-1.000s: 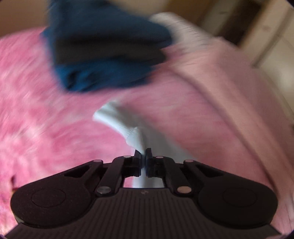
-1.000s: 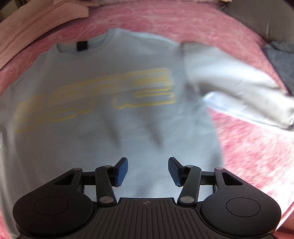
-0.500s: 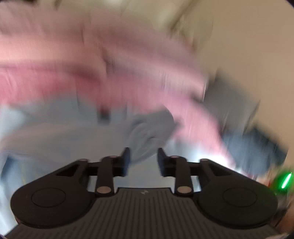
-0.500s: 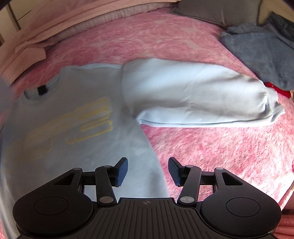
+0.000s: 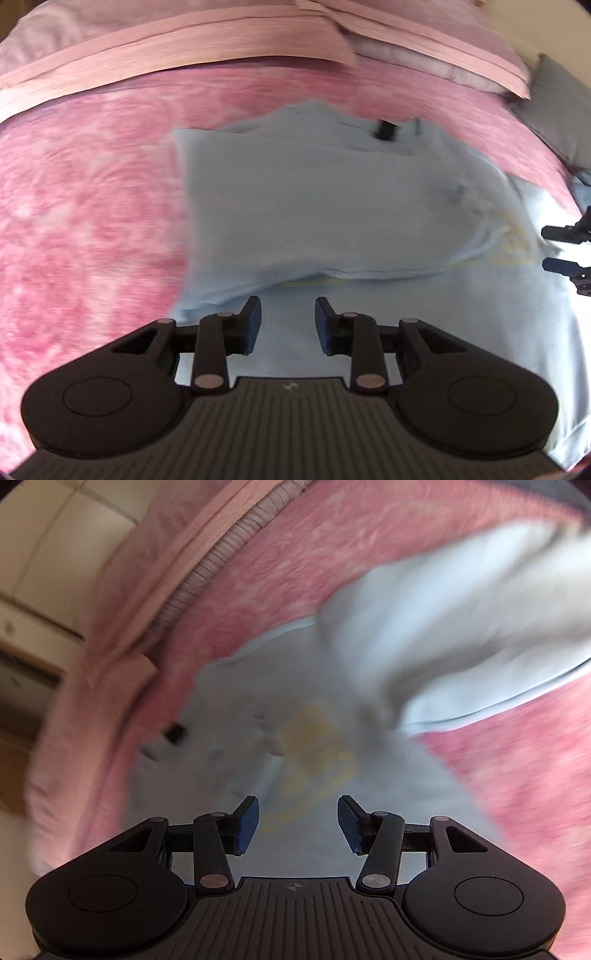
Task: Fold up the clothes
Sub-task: 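Fold the held sleeve across the sweatshirt body and open the left gripper, then grasp the other sleeve cuff with the right gripper and fold it across the body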
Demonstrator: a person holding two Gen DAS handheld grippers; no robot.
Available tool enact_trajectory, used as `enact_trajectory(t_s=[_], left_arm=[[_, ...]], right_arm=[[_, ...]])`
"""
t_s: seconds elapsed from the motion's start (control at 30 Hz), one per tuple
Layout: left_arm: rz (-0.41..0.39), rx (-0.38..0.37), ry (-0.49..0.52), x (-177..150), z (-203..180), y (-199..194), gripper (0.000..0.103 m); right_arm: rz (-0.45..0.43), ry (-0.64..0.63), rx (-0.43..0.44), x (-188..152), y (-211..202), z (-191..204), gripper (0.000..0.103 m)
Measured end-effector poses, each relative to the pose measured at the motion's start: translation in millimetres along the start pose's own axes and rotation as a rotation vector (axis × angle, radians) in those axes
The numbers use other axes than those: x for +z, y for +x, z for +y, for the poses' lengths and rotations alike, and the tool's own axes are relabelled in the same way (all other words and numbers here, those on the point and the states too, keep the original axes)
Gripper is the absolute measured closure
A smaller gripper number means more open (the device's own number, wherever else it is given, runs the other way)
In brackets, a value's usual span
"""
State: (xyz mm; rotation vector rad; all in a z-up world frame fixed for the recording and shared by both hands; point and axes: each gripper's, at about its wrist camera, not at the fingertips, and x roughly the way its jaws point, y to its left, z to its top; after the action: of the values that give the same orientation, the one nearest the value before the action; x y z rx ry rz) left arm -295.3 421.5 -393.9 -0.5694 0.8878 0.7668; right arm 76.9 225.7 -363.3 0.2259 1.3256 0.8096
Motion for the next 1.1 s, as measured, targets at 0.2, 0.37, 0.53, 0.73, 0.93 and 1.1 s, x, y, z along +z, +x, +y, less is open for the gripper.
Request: enact_trajectory(t_s=[0.2, 0.37, 0.53, 0.73, 0.93, 1.1], left_arm=[[0.026, 0.03, -0.011, -11.0, 13.9, 5.8, 0.077], [0.012, 0.095, 0.007, -15.1, 19.2, 12.5, 0.077], [0.005, 0.093, -0.015, -11.2, 28.2, 14.5, 0.077], [0.005, 0.075, -0.089, -14.4, 41.3, 16.3, 0.081], [0.01, 0.056, -0.11, -12.8, 48.3, 18.4, 0.085], [0.014, 0.053, -0.094, -12.6, 47.6, 20.8, 0.086]], right_arm=[[0.03, 0.145, 0.092, 12.5, 49.6, 3.3, 0.051], [0.004, 0.118, 0.082, 13.2, 58.0, 10.2, 0.051], [-0.015, 0.064, 0.068, 9.9, 59.0, 21.5, 0.069], [-0.006, 0.133, 0.048, 6.7, 70.3, 16.7, 0.068], [-0.114, -0.024, 0.08, 2.4, 50.8, 35.2, 0.099], [-0.173, -0.131, 0.002, -18.7, 26.1, 38.9, 0.099]])
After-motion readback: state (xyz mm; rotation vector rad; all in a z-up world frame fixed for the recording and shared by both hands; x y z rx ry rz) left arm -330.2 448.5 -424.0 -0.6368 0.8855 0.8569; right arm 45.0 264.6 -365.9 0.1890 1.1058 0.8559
